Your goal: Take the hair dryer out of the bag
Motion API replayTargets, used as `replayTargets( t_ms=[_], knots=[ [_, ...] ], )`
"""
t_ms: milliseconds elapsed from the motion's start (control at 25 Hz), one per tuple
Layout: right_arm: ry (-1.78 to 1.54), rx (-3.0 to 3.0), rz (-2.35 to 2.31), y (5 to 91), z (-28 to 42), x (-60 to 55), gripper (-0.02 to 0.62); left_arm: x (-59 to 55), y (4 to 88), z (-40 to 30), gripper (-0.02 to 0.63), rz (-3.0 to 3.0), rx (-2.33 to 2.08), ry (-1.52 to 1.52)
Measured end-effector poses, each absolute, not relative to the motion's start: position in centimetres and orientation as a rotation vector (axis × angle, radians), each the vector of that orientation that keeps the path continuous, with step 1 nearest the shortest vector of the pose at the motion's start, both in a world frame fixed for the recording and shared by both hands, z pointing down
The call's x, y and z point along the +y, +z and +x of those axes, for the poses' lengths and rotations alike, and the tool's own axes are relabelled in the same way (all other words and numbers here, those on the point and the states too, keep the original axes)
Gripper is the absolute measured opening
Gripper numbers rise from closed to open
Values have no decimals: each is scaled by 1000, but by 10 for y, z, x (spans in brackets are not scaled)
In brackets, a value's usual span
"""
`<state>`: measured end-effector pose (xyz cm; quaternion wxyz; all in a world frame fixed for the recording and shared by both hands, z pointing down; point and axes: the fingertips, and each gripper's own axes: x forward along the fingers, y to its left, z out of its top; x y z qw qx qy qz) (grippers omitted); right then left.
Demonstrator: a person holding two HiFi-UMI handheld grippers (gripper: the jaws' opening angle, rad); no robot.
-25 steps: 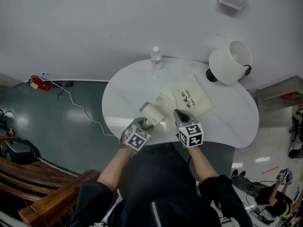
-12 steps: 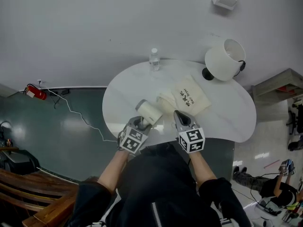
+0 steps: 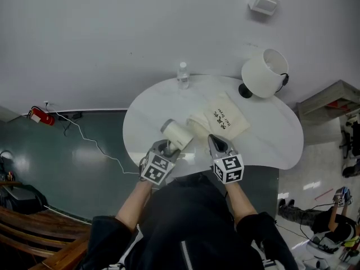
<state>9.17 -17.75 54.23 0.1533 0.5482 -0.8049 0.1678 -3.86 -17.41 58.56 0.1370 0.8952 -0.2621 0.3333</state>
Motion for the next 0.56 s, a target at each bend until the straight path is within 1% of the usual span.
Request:
replayTargets(
  t_ms=[560],
  knots=[
    [489, -2302, 1569, 544, 103, -188, 3, -185, 594, -31, 172, 2578, -766, 975]
  ],
)
